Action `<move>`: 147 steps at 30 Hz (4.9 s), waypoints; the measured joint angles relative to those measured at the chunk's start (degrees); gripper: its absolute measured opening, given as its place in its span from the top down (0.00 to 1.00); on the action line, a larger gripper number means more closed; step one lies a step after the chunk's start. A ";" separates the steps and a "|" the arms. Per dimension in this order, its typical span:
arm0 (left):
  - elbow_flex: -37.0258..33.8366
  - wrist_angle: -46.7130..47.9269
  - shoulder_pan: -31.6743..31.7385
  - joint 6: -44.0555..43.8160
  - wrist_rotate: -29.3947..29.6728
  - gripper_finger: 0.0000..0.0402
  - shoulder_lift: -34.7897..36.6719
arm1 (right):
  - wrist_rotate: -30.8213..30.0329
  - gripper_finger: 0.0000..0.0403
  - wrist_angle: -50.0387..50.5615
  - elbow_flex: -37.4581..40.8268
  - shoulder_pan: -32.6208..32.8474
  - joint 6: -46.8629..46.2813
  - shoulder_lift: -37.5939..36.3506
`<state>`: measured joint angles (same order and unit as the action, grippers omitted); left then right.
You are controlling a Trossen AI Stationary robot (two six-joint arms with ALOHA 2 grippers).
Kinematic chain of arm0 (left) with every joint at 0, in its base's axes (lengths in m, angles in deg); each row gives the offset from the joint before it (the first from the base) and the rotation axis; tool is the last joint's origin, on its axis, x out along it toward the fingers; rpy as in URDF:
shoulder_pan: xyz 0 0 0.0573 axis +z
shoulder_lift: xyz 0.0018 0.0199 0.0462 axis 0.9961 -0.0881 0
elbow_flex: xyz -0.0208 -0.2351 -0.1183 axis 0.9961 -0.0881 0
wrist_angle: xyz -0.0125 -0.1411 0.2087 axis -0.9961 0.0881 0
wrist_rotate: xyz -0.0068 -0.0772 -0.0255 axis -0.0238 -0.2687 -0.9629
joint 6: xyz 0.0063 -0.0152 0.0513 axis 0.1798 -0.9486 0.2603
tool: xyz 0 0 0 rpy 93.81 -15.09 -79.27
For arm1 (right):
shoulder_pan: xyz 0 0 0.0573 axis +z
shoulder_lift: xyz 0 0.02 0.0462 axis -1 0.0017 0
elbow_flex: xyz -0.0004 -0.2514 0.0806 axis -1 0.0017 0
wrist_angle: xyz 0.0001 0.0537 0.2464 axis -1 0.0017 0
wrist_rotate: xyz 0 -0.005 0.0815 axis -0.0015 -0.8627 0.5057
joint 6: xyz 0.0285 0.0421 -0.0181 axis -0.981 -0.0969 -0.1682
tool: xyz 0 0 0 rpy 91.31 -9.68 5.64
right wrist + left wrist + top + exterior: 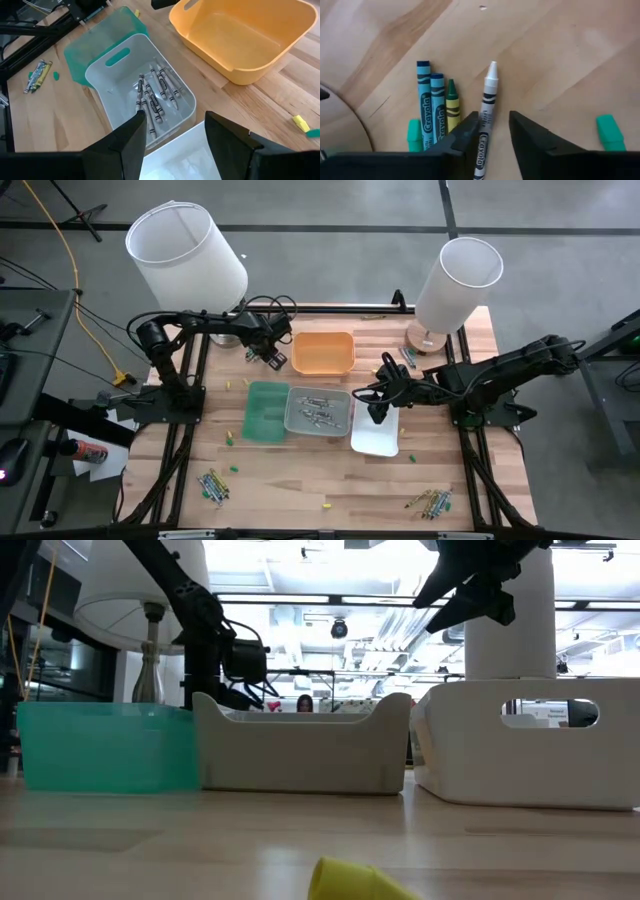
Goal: Sort crayons
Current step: Put the white crayon into the gray bin, then put the gray crayon into the yellow bin
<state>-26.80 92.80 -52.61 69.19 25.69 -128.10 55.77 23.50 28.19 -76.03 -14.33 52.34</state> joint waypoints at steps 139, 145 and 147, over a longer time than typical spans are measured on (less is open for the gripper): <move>-21.75 -46.51 -42.12 -0.59 9.70 0.67 53.81 | -8.51 0.52 -12.62 -0.02 -5.21 4.16 -8.57; -21.74 -46.49 -42.12 -0.62 9.70 0.67 53.81 | -7.57 0.52 17.58 0.02 -14.81 -17.23 -6.27; -21.75 -46.50 -42.12 -0.62 9.70 0.67 53.81 | -7.18 0.52 26.31 0.02 -18.18 -19.56 -4.79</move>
<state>-48.55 46.30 -94.73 68.57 35.40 -74.29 48.59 49.81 28.21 -94.21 -33.89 47.55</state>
